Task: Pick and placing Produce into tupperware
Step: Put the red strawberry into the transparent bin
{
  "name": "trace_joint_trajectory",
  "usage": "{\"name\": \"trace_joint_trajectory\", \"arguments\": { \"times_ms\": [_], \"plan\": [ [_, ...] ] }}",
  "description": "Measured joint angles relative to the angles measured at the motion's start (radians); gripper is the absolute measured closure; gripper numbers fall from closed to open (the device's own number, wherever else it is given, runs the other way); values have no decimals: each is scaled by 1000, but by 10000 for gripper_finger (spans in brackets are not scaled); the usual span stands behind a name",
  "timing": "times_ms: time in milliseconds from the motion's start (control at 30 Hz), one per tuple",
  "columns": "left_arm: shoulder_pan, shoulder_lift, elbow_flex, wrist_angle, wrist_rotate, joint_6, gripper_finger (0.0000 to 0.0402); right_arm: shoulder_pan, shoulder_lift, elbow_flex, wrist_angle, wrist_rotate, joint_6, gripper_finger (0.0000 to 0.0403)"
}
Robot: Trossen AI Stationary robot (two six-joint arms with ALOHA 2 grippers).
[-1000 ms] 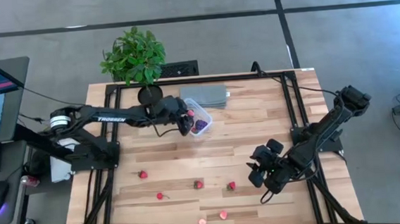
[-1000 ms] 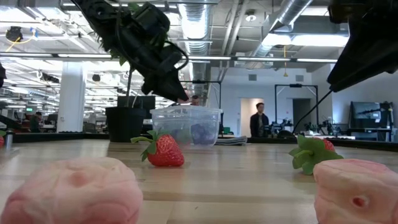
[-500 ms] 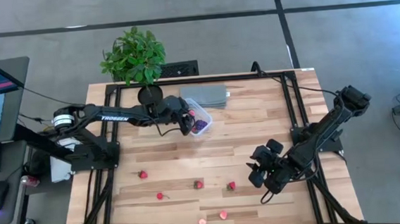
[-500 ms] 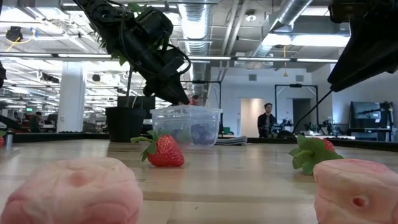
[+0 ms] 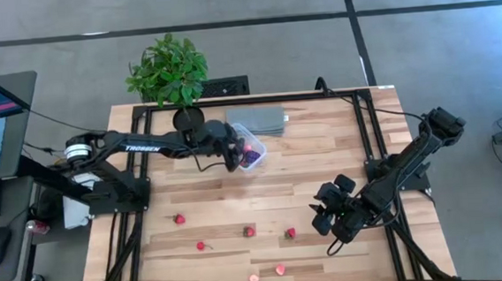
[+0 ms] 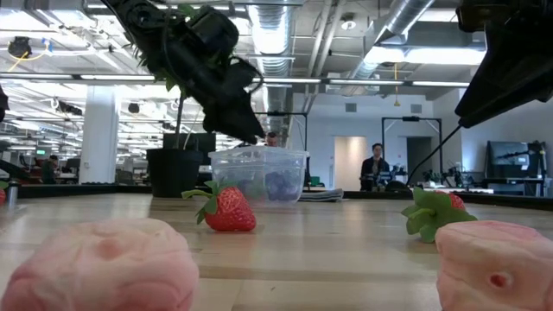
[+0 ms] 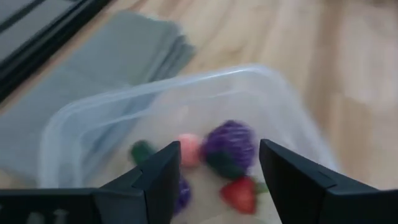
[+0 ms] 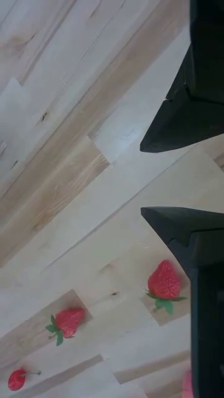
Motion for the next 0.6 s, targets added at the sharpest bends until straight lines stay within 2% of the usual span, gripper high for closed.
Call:
{"name": "trace_joint_trajectory", "arguments": {
  "times_ms": [167, 433, 600],
  "plan": [
    [-24, -88, 0, -77, 64, 27, 189, 0, 0, 0, -1, 0, 0, 228],
    [-135, -325, -4, -245, 65, 81, 189, -1, 0, 0, -7, 2, -8, 228],
    [-244, -413, -34, -315, 33, 51, 189, -10, 0, 0, -10, 4, -9, 228]
  ]
}}
